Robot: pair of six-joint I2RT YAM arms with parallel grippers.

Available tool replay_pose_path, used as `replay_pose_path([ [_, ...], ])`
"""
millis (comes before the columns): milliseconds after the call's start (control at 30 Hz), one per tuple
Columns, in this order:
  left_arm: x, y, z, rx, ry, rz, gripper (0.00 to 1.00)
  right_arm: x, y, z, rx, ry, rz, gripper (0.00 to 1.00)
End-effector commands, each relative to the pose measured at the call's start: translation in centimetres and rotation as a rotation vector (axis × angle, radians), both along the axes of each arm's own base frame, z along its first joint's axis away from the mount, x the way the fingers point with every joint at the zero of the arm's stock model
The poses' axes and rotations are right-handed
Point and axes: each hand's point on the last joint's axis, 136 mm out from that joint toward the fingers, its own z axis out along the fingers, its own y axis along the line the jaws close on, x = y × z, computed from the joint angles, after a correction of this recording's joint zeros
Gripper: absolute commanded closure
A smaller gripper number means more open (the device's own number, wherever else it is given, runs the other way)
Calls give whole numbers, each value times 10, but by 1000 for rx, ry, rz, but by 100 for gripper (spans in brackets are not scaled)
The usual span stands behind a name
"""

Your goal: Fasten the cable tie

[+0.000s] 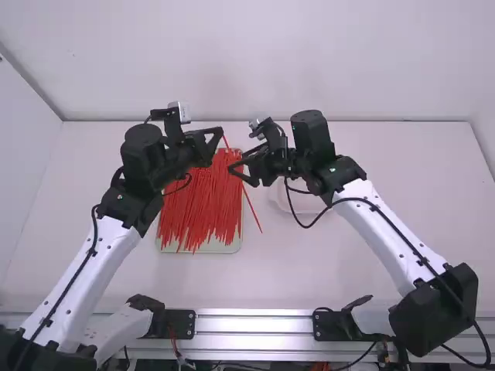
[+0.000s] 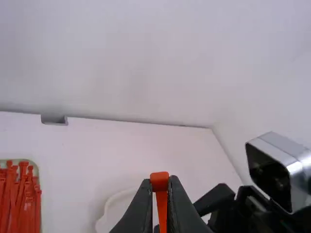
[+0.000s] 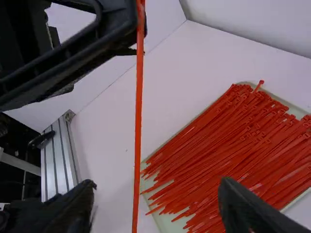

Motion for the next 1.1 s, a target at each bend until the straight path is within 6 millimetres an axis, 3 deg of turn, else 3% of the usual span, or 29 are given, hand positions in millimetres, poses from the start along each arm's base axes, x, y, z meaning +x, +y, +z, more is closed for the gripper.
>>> replay_pose_path([
  [0,-4,-10,2,-17,0,-40,98,-2,3,-5,-5,6,10,40],
  [100,-5,-12,4,-22,-8,-53,98,-2,3,-5,-5,8,9,48],
  [367,-5,-12,2,-26,2,-52,98,-2,3,-5,-4,8,11,98],
  [400,-5,-12,2,-26,2,-52,98,-2,3,-5,-4,9,11,100],
  [500,-5,-12,3,-27,-2,-51,98,-2,3,-5,-4,8,11,100],
  [633,-4,-11,5,-13,-19,-49,83,-2,3,-4,-3,7,11,100],
  [867,-2,-9,11,53,-101,-61,70,7,-13,-1,18,3,5,100],
  [933,-1,-8,15,88,-140,-64,56,11,-24,4,50,-3,20,100],
  [1000,-2,-9,19,117,-173,-77,50,15,-32,8,69,-9,23,100],
  [1067,-9,-17,30,158,-252,-148,37,18,-42,15,108,-19,38,100],
])
